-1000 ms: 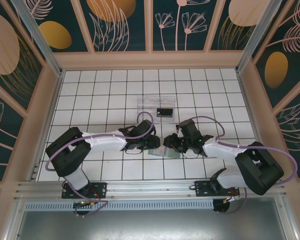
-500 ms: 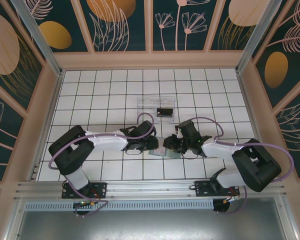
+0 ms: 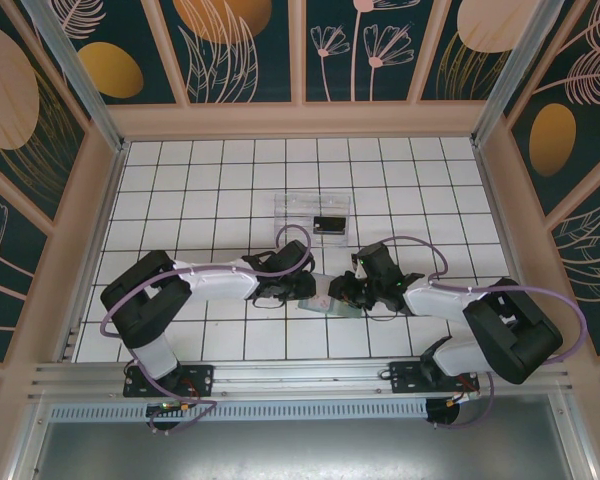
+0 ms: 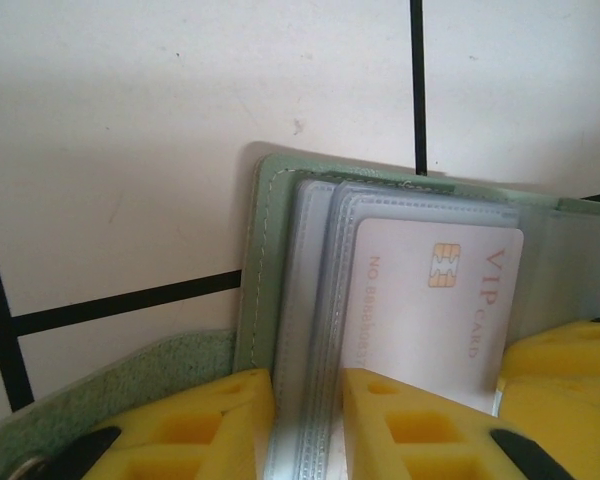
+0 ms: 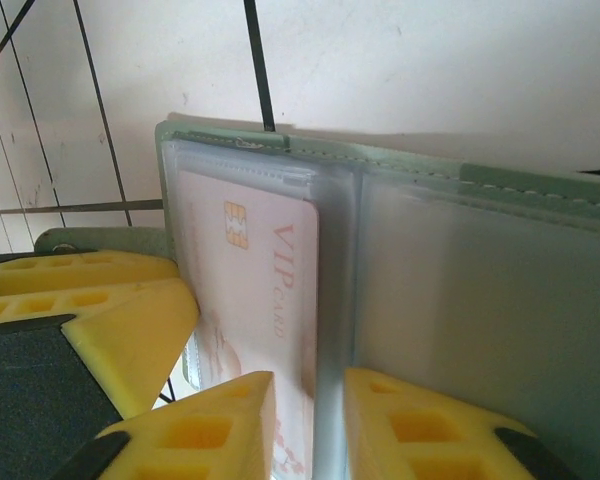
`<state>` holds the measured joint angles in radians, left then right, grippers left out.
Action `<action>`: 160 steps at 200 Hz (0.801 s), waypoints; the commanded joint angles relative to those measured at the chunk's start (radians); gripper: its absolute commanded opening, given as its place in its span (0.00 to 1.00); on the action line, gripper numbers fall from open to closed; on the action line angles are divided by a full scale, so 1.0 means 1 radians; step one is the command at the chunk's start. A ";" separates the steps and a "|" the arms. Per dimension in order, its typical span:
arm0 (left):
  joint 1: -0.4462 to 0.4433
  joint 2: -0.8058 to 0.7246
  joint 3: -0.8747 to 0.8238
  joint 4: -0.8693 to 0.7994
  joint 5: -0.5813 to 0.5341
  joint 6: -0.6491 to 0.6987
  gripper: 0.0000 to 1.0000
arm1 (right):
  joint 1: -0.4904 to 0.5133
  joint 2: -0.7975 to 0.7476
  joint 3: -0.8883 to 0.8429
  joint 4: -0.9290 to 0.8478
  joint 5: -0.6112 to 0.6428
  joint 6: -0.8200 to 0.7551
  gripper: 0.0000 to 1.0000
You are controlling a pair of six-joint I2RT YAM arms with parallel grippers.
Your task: Take the credit cards out of the card holder
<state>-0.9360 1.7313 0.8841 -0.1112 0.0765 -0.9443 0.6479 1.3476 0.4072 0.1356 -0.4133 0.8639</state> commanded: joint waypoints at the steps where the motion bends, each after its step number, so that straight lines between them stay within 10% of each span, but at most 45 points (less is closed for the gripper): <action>1: 0.003 0.069 -0.022 -0.111 -0.043 0.026 0.23 | 0.004 0.011 -0.016 0.021 -0.002 0.000 0.21; 160: 0.003 0.074 -0.025 -0.082 -0.005 0.015 0.11 | 0.004 -0.058 -0.042 0.113 -0.038 0.048 0.14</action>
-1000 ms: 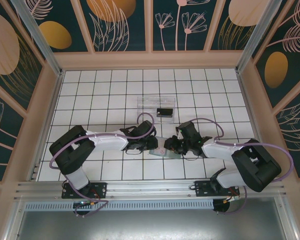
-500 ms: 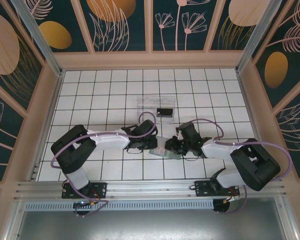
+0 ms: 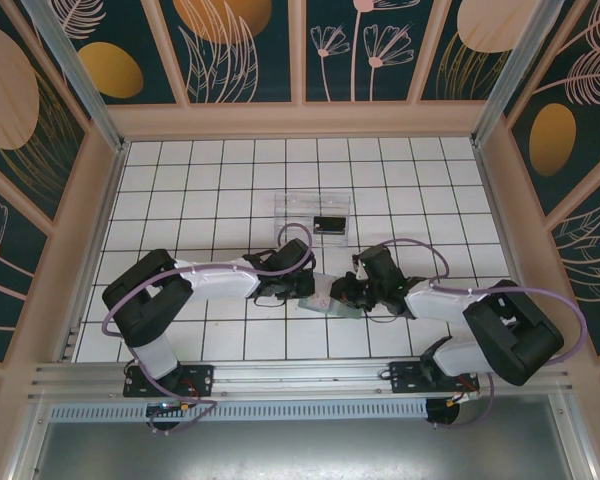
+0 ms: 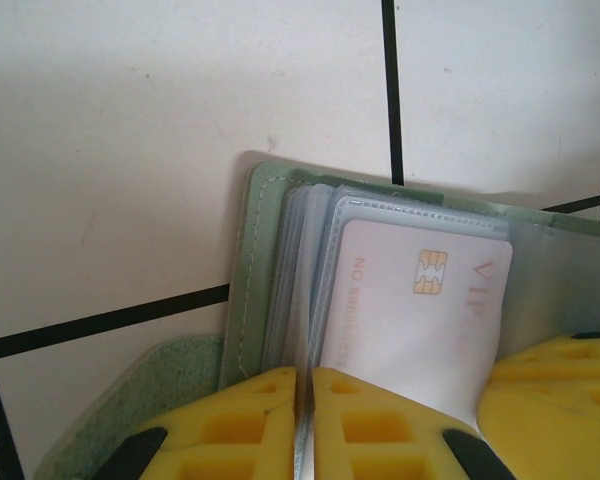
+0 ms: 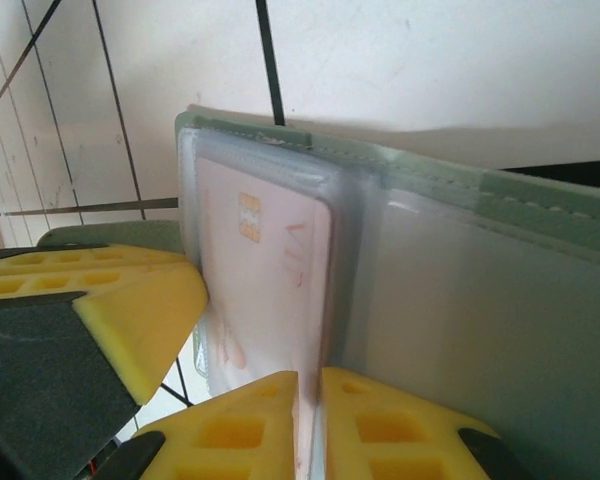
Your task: Take the credit cards out of the card holder
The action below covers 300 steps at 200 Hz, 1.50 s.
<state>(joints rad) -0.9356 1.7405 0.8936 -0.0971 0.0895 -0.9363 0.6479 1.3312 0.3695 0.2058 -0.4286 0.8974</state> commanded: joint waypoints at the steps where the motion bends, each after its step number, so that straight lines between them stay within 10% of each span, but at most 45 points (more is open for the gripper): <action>1: 0.003 0.065 -0.035 -0.096 -0.018 0.007 0.11 | 0.004 -0.042 -0.004 0.045 -0.023 0.016 0.14; 165: 0.001 0.079 -0.013 -0.103 0.050 0.071 0.28 | -0.004 -0.041 -0.021 -0.042 0.065 0.016 0.21; 300: 0.001 0.094 -0.004 -0.105 0.055 0.062 0.24 | -0.017 -0.012 -0.065 0.140 -0.008 0.057 0.20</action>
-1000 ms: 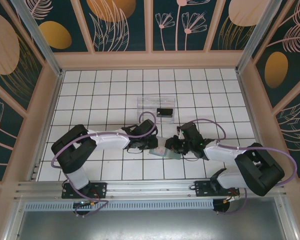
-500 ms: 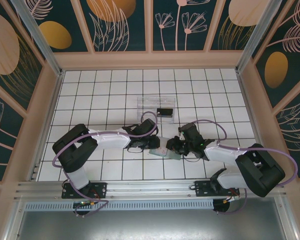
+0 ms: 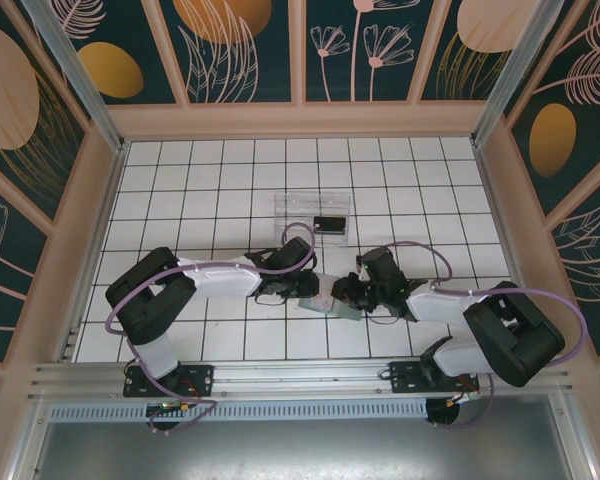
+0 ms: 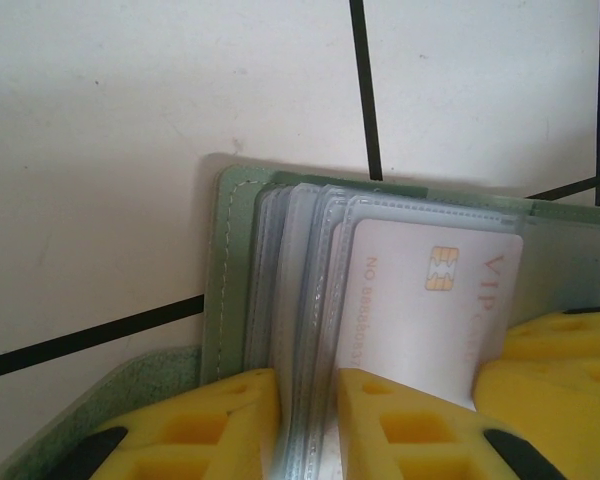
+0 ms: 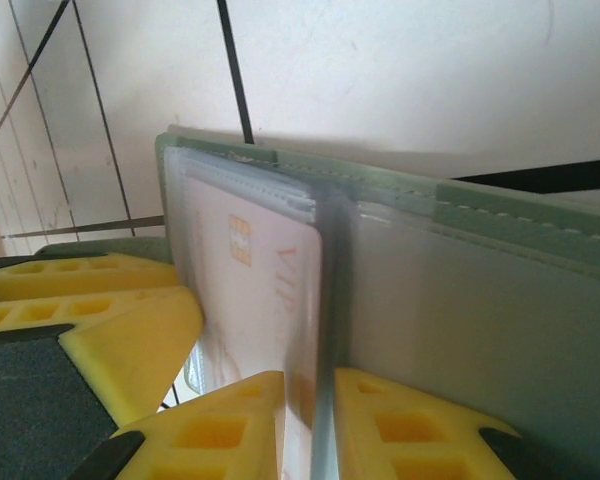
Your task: Take the credit cards out of the card holder
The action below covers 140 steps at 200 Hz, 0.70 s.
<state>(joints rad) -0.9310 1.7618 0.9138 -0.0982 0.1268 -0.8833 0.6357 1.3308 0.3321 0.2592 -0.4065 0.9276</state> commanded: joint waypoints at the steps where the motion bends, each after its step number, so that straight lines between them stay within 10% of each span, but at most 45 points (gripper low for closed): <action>1: -0.004 0.073 -0.024 -0.104 0.017 0.010 0.24 | -0.005 -0.013 -0.027 0.088 -0.031 0.027 0.20; 140: -0.004 0.067 -0.009 -0.092 0.051 0.010 0.20 | -0.016 0.005 -0.099 0.331 -0.094 0.070 0.18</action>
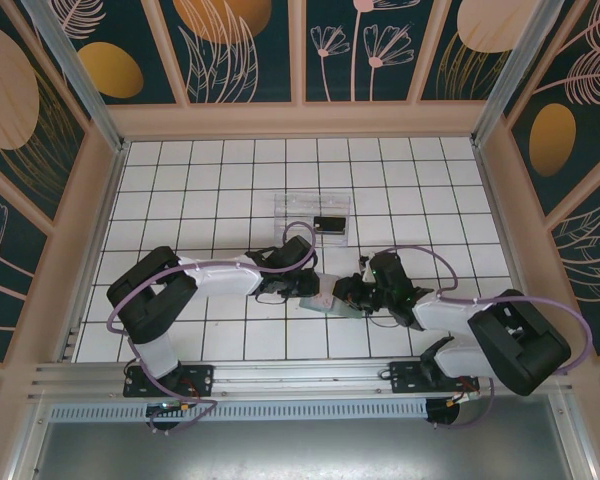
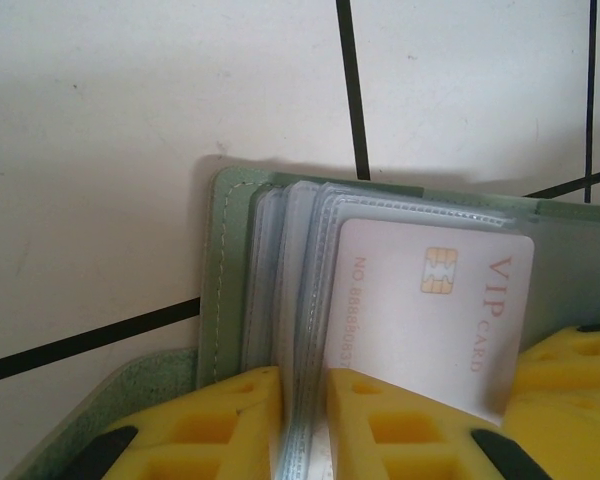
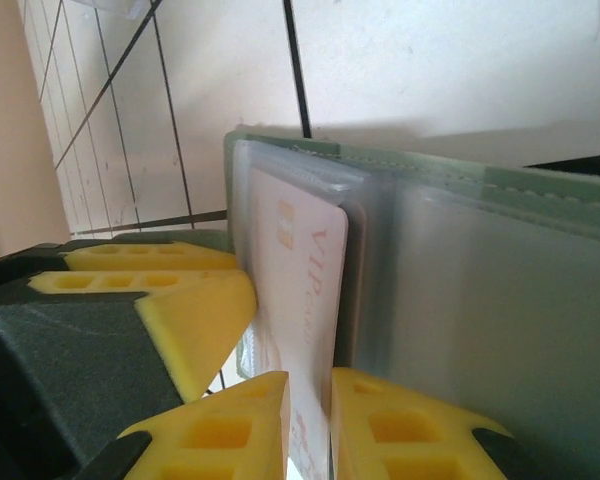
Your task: Take the credit cards out of the card holder
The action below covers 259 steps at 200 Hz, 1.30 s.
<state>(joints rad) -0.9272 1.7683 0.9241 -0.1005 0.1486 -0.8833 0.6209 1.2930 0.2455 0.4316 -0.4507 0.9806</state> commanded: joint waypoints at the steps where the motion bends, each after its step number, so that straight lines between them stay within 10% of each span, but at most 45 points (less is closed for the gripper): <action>1: -0.008 0.059 -0.018 -0.090 0.030 0.010 0.20 | -0.001 0.044 -0.013 0.163 -0.050 0.018 0.18; 259: -0.008 0.051 -0.036 -0.127 -0.014 0.008 0.22 | -0.025 -0.035 -0.079 0.182 -0.017 0.036 0.16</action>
<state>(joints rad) -0.9283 1.7691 0.9237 -0.1009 0.1455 -0.8833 0.6025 1.2427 0.1371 0.6662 -0.4984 1.0092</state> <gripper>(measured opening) 0.220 0.148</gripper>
